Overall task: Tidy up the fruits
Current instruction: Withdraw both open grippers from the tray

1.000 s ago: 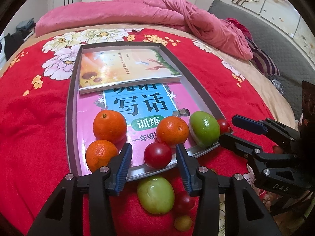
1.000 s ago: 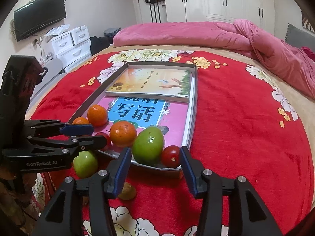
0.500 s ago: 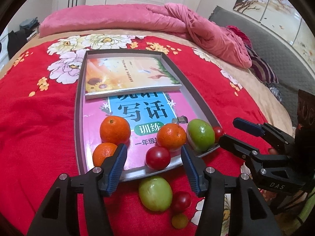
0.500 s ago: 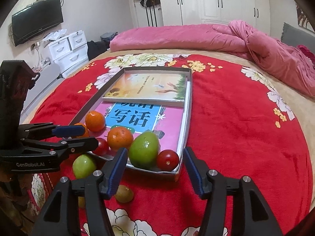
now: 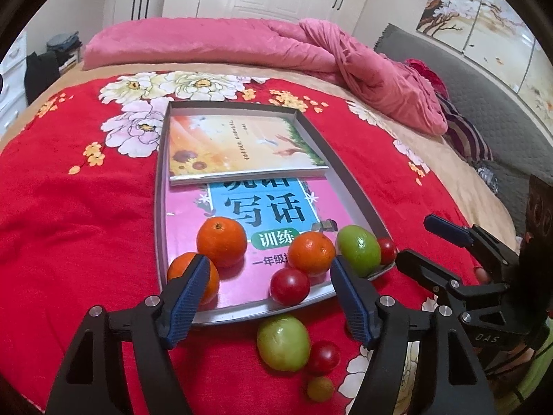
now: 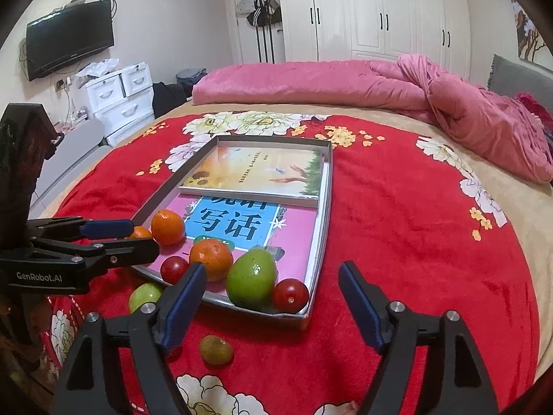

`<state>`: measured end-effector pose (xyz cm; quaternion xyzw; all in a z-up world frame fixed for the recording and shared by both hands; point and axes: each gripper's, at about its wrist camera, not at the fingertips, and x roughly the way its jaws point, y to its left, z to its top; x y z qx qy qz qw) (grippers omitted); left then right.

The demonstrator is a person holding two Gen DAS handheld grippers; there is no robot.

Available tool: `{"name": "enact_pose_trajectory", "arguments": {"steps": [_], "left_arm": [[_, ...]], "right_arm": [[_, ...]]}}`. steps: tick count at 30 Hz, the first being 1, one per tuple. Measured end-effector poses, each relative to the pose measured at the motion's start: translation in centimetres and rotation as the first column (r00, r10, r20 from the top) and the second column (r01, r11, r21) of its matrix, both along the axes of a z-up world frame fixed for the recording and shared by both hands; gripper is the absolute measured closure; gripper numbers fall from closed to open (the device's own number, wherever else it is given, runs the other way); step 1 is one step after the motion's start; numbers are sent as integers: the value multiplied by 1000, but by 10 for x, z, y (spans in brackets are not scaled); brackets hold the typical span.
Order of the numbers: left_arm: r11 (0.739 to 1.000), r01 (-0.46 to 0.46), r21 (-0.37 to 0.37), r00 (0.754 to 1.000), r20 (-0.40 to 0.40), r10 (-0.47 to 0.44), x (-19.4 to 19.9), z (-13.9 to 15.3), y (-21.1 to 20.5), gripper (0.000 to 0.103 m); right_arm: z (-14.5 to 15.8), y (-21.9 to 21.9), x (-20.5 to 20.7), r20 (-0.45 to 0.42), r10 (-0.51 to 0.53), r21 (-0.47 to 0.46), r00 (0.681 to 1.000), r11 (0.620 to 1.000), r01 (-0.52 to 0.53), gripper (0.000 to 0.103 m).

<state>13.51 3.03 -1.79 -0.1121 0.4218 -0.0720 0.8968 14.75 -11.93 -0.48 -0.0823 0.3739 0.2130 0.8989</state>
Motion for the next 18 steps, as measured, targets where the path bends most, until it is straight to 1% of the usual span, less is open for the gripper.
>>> {"name": "enact_pose_trajectory", "arguments": {"steps": [4,9,14,18], "left_arm": [[1000,-14,2,1000,9,14,-1,4,5,28],[999,-54,2,998,16,54,-3,7,13,28],[996,-83,-10,996,24,84,-7,11,23,27],[995,-104,-5,994,39,104,-10,15,28,27]], "right_arm": [[2,-1,0,8,-6,3,1000,1000,6,22],[4,-2,-1,21,-16,8,1000,1000,16,17],[6,-3,-1,33,-22,13,999,1000,22,16],[10,-5,-2,48,-25,25,999,999,24,14]]}}
